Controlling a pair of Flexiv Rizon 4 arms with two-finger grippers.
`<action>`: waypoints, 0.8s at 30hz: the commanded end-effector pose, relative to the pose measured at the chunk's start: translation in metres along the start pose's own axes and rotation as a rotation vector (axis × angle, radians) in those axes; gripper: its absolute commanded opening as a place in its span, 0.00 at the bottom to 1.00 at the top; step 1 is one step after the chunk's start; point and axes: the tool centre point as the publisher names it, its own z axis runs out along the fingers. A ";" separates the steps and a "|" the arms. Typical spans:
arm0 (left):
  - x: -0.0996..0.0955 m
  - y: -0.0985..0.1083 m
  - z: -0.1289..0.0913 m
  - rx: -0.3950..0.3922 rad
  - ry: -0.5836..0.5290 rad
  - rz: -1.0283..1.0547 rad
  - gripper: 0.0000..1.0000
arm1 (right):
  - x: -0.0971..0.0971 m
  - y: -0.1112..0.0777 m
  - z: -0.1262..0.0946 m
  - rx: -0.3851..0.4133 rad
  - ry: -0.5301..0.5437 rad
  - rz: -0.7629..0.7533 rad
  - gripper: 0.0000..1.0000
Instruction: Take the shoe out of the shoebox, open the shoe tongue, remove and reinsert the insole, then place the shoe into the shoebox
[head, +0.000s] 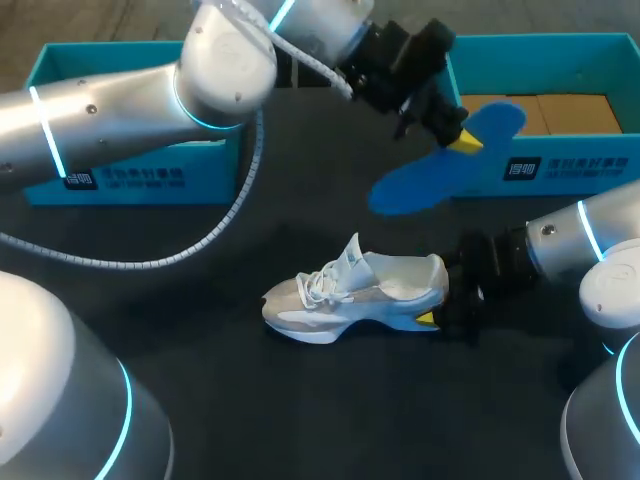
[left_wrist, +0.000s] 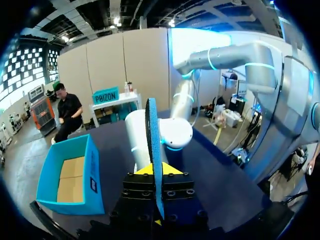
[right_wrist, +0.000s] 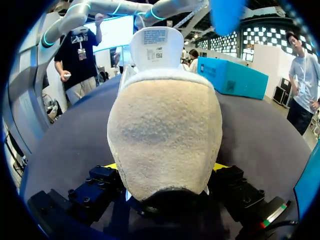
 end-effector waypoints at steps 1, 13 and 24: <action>0.005 0.002 -0.009 0.193 -0.018 -0.016 0.00 | 0.000 0.001 0.002 0.006 0.000 0.001 0.00; 0.022 -0.015 -0.031 0.487 -0.148 -0.105 0.00 | 0.000 0.001 0.002 0.006 0.000 0.001 0.00; 0.024 -0.016 -0.038 0.487 -0.186 -0.108 0.00 | 0.000 0.001 0.002 0.006 0.000 0.001 0.00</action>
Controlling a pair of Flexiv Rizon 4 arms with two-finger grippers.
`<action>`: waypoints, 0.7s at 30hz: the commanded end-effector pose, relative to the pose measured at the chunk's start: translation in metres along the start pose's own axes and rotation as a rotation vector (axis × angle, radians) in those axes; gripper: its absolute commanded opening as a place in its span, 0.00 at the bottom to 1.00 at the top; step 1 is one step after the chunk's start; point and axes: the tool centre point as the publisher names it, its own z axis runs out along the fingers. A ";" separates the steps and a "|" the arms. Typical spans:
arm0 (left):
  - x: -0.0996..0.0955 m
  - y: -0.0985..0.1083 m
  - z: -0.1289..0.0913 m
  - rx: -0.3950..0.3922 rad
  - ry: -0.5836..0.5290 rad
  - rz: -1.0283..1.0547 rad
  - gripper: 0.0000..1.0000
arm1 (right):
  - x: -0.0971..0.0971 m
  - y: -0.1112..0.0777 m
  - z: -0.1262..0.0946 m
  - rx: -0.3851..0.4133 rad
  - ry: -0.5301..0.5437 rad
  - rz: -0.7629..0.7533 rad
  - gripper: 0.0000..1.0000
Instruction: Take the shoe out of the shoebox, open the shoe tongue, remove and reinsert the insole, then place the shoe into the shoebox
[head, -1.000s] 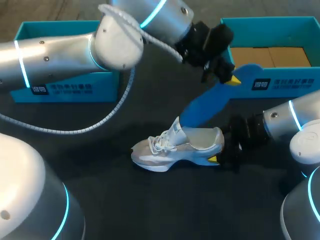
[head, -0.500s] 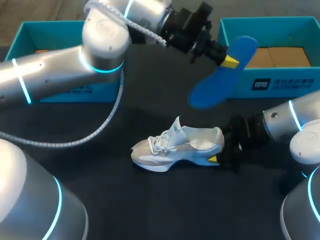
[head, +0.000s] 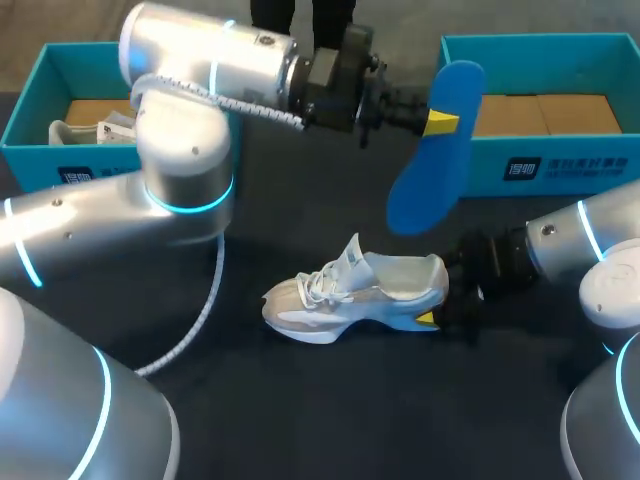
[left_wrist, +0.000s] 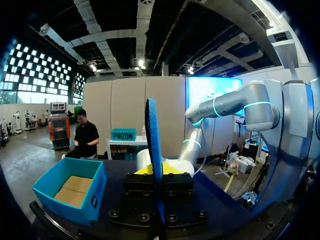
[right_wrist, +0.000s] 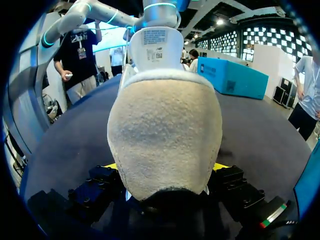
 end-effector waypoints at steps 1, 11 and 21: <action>0.005 0.003 -0.001 0.054 -0.025 0.002 0.00 | 0.000 0.001 0.002 0.005 0.000 0.000 0.00; 0.005 0.003 -0.001 0.054 -0.025 0.002 0.00 | 0.000 0.001 0.002 0.005 0.000 0.000 0.00; 0.024 -0.003 -0.005 0.118 -0.018 -0.181 0.00 | 0.000 0.001 0.002 0.005 0.000 0.000 0.00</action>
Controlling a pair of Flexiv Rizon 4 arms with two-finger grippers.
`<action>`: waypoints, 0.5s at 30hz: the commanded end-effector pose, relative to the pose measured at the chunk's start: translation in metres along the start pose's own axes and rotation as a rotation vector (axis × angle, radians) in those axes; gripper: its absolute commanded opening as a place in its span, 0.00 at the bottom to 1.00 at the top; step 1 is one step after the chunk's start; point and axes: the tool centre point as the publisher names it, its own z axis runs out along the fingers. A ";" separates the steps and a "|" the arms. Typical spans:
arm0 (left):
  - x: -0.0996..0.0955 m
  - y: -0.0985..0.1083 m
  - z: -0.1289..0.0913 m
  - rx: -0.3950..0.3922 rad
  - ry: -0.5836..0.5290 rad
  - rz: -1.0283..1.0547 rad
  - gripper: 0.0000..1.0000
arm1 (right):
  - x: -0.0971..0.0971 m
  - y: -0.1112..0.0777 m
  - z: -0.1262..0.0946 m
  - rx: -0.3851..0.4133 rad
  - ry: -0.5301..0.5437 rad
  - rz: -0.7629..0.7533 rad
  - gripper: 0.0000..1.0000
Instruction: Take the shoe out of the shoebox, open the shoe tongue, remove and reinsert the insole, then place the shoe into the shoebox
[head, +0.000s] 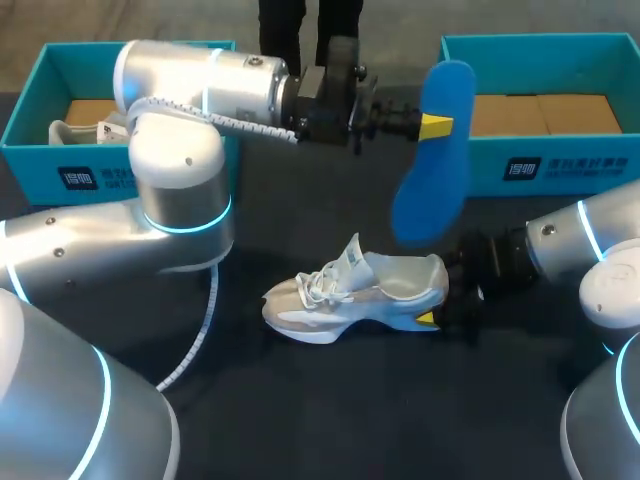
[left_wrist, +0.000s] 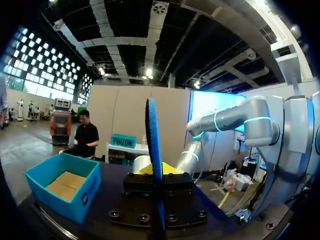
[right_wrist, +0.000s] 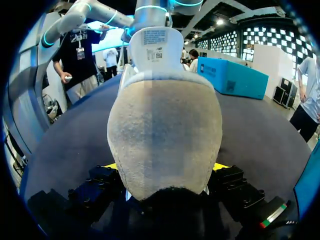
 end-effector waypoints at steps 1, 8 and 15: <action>0.019 -0.001 -0.001 0.024 0.004 -0.094 0.00 | 0.000 0.001 0.002 0.006 0.000 0.000 0.00; 0.035 -0.023 0.001 0.027 -0.004 -0.225 0.00 | 0.000 0.001 0.002 0.006 0.000 0.000 0.00; 0.057 -0.049 0.000 0.044 -0.005 -0.334 0.00 | 0.000 0.001 0.002 0.006 0.000 0.000 0.00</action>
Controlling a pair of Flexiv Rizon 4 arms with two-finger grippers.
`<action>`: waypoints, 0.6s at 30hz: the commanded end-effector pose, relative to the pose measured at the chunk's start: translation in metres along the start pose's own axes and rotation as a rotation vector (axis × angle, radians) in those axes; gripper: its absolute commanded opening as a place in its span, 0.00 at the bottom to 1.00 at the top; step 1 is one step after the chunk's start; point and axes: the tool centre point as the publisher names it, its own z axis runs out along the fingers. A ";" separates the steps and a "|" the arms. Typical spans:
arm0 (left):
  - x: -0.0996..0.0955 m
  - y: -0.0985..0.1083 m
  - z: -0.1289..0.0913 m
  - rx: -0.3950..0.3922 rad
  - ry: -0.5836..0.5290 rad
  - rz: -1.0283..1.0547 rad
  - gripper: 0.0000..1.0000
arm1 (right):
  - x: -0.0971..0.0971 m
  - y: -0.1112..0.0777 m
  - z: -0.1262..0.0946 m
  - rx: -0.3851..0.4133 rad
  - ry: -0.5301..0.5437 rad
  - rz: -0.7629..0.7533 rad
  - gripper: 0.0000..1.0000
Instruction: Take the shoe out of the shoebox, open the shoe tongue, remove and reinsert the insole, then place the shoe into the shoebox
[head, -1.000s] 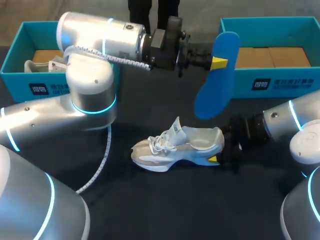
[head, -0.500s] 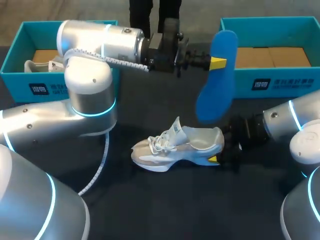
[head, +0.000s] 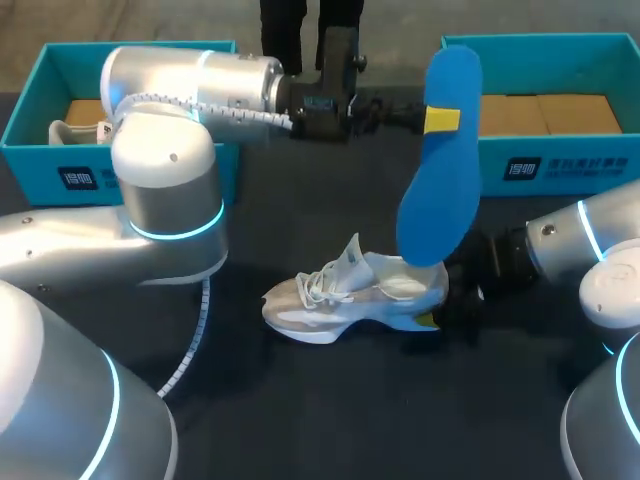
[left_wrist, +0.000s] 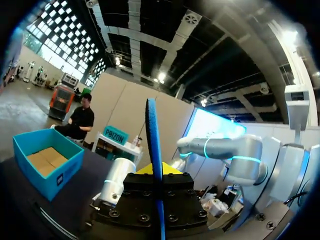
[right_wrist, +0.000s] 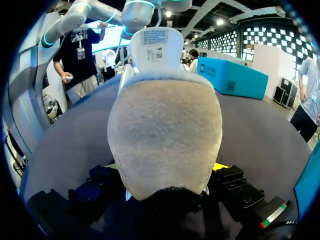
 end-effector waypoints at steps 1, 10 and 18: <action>0.019 -0.010 -0.003 0.011 -0.010 -0.058 0.00 | 0.000 0.001 0.002 0.006 0.000 0.000 0.00; 0.051 -0.018 -0.001 -0.001 -0.018 -0.164 0.00 | 0.000 0.001 0.002 0.006 0.000 0.000 0.00; 0.079 -0.022 -0.005 0.029 -0.005 -0.264 0.00 | 0.000 0.001 0.002 0.006 0.000 0.000 0.00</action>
